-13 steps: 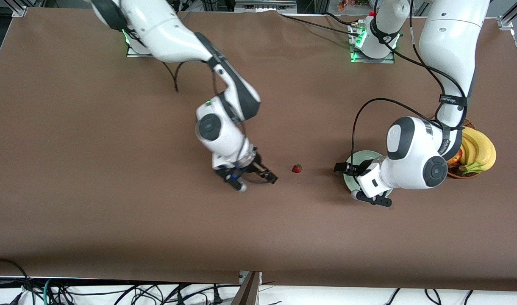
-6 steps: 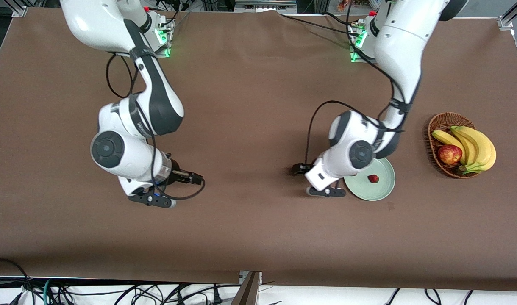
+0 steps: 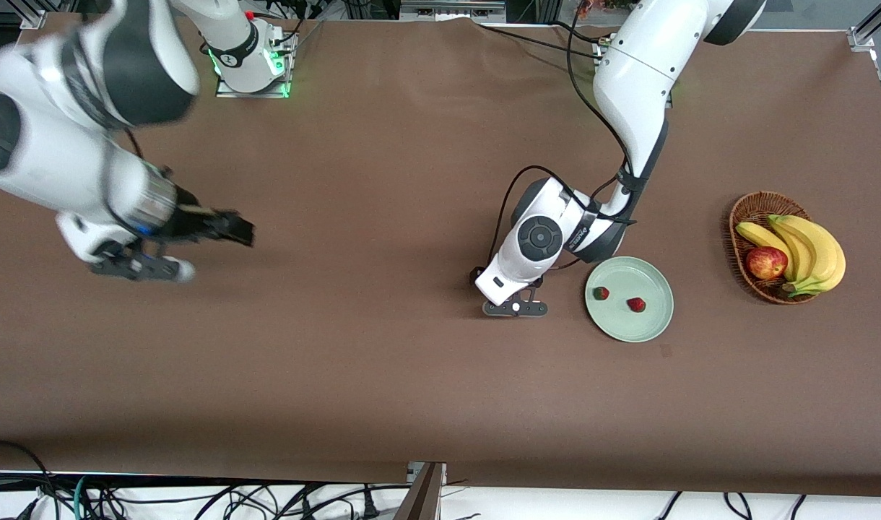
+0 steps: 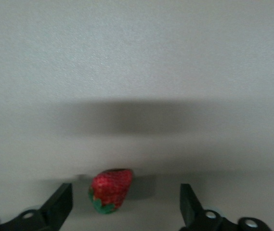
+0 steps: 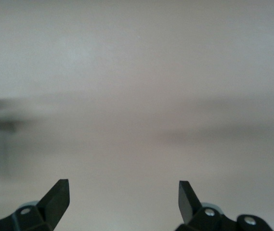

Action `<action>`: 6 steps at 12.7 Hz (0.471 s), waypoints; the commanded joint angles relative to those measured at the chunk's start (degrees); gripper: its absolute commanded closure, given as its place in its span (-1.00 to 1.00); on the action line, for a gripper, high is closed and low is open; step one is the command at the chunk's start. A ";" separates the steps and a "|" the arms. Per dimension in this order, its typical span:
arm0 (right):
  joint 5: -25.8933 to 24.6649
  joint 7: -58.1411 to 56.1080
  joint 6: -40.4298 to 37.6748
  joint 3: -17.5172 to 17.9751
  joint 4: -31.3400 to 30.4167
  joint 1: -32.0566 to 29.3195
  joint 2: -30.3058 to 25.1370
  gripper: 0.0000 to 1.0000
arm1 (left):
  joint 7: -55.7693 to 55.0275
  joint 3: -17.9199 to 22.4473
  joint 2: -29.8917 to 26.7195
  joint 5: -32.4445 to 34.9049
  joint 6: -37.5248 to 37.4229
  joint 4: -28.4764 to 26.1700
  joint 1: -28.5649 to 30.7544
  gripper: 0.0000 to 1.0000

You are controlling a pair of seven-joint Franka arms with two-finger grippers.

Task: Collect all strawberries into plate
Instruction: 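Carry the strawberry to the plate while the right arm returns to rest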

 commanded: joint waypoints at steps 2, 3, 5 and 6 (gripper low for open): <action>-0.98 -7.80 -3.74 -4.28 -4.59 0.84 -7.09 -1.00 | -0.89 0.52 -0.59 3.12 0.58 -1.52 -0.25 0.24; -1.42 -7.81 -4.01 -4.46 -5.91 0.84 -8.58 -1.00 | -0.80 0.43 -0.68 3.12 0.58 -1.70 -0.16 0.48; -4.75 -7.55 -2.18 -3.07 -11.69 0.40 -13.05 -1.00 | -0.54 0.52 -1.12 3.12 0.23 -1.61 0.02 0.72; -5.89 -7.46 -0.26 0.68 -14.68 -3.00 -15.51 -1.00 | -0.18 0.52 -1.55 3.12 -0.47 -1.61 0.37 0.74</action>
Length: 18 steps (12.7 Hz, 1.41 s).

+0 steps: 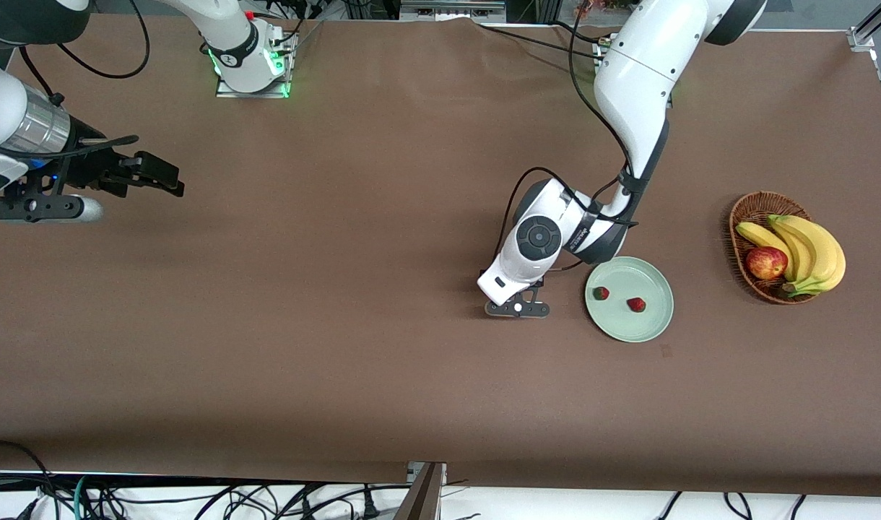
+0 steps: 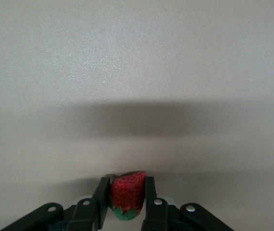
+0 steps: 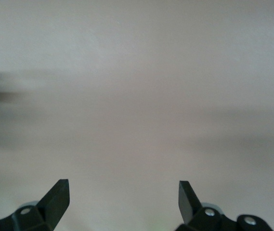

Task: Collect all strawberries into plate
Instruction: 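Carry the strawberry to the plate while the right arm returns to rest, then open the left gripper over the plate and lift away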

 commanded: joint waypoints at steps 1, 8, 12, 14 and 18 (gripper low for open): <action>-3.66 -0.23 4.41 9.19 -9.58 -7.72 -7.67 -1.00 | 0.30 0.53 -2.39 1.66 -1.89 -0.87 0.59 0.74; -8.07 -0.67 5.48 26.11 -8.29 -24.29 -8.39 -1.00 | 35.58 1.14 -10.66 1.58 -17.98 -0.43 14.81 0.48; -10.53 -0.49 5.57 26.55 -5.29 -23.85 -7.16 -1.00 | 39.16 0.97 -10.66 0.87 -18.25 -0.61 17.20 -1.00; -10.35 -0.05 5.39 26.56 -5.20 -23.94 -6.72 -1.00 | 39.07 0.97 -11.36 0.87 -18.25 -0.34 17.29 -1.00; -10.62 -0.58 5.04 26.29 -1.52 -24.20 -4.27 -1.00 | 38.11 1.32 -17.50 1.57 -24.19 0.97 17.12 -1.00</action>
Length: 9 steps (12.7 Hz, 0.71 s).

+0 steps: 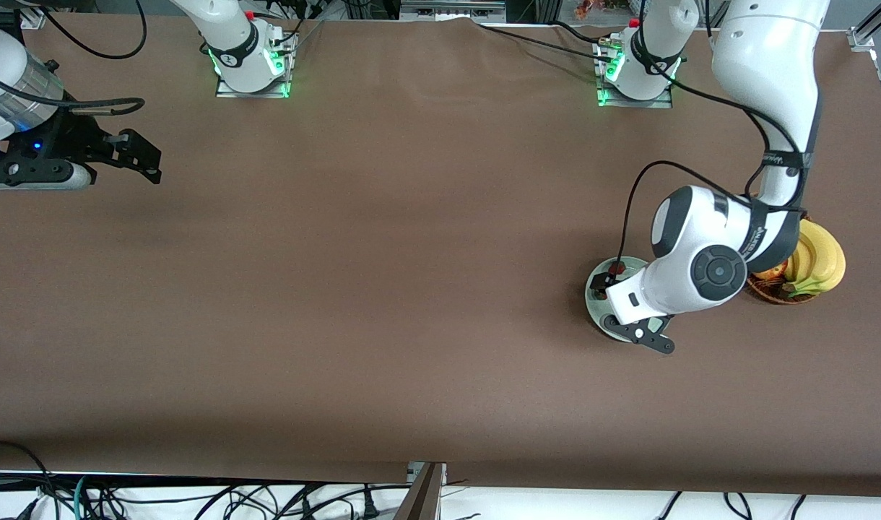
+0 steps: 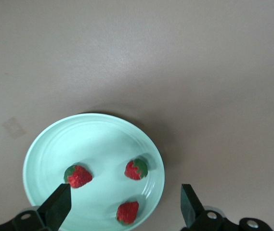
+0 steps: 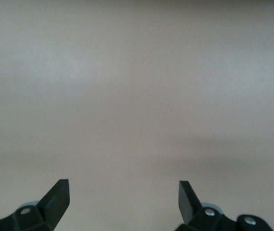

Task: Collect all strawberries into plate
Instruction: 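Open the left gripper over the plate and lift away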

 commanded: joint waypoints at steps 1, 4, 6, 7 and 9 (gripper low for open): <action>-1.01 -0.53 -0.74 0.82 4.18 -1.05 2.07 -1.00 | -0.85 0.29 -7.05 1.49 -7.94 0.47 -0.07 -1.00; -0.92 -0.79 -0.73 0.82 4.27 -0.97 2.95 -1.00 | -6.02 0.47 -16.19 5.25 -15.24 0.48 0.11 -1.00; -0.40 0.26 -1.09 0.82 4.18 -1.05 3.39 -1.00 | -13.47 0.55 -21.91 5.45 -21.83 0.65 0.20 -1.00; -0.57 0.43 -1.09 0.91 4.18 -0.97 3.48 -1.00 | -16.38 0.55 -24.45 5.01 -23.69 0.74 0.37 -1.00; -0.40 0.26 -1.35 0.91 4.18 -0.79 3.48 -1.00 | -17.30 0.11 -30.52 -1.18 -23.53 -2.40 5.10 -1.00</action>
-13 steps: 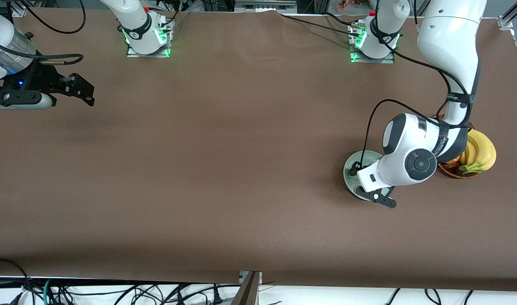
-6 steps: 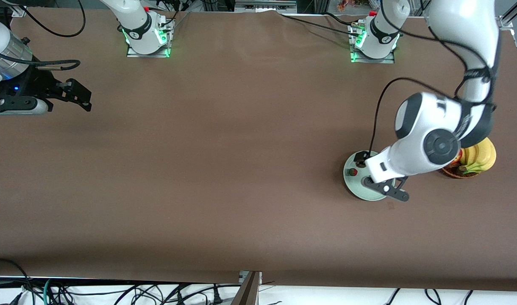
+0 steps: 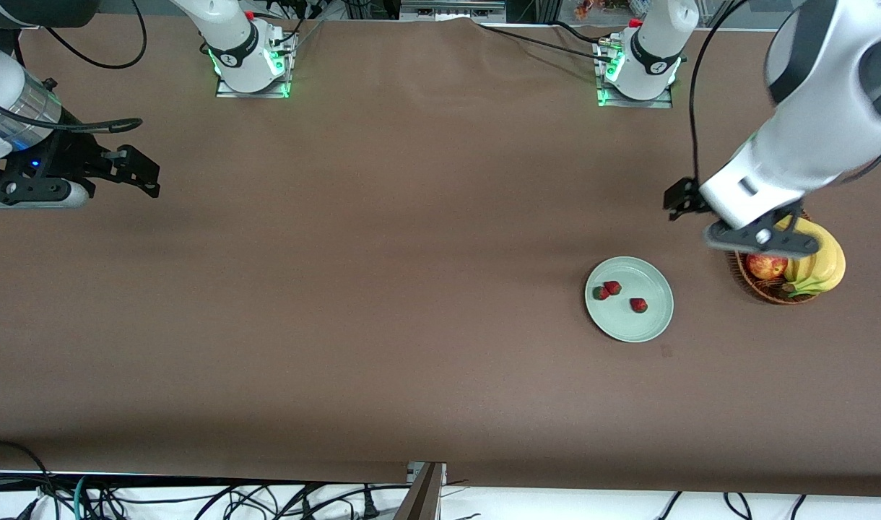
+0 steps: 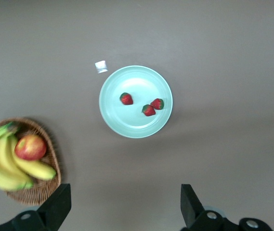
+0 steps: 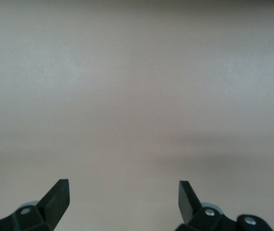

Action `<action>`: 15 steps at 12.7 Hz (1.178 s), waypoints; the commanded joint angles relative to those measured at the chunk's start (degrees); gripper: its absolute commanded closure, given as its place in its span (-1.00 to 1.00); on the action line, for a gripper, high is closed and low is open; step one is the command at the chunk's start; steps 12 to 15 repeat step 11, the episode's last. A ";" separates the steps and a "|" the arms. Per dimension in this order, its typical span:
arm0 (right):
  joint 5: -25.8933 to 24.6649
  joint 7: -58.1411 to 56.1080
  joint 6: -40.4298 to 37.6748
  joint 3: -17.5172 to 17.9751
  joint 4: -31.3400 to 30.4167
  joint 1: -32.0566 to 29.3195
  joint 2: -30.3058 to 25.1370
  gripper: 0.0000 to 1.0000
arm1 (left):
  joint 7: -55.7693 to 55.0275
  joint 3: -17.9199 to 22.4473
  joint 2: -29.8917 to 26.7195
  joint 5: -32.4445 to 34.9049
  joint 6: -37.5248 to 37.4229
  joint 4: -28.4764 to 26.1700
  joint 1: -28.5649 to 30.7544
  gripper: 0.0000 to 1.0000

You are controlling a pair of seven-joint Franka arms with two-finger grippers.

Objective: Collect all strawberries into plate

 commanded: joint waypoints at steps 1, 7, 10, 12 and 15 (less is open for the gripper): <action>-0.24 0.22 -1.39 0.89 1.16 -0.75 0.29 -1.00 | -0.36 -0.74 -7.05 -8.20 0.11 -6.94 7.47 -1.00; -0.24 0.13 -1.30 0.80 1.16 -0.92 0.99 -1.00 | 0.78 -4.69 -12.17 -0.60 2.48 -13.11 11.19 -1.00; -0.24 0.30 -1.30 0.80 1.16 -1.01 0.99 -1.00 | 5.18 -4.70 -11.99 -0.86 2.48 -13.11 11.11 -1.00; -0.24 0.31 -1.30 0.80 1.16 -0.92 0.99 -1.00 | 5.36 -4.61 -11.91 -0.86 2.48 -13.11 10.93 -1.00; -0.24 0.31 -1.30 0.80 1.16 -0.92 0.99 -1.00 | 5.36 -4.61 -11.91 -0.86 2.48 -13.11 10.93 -1.00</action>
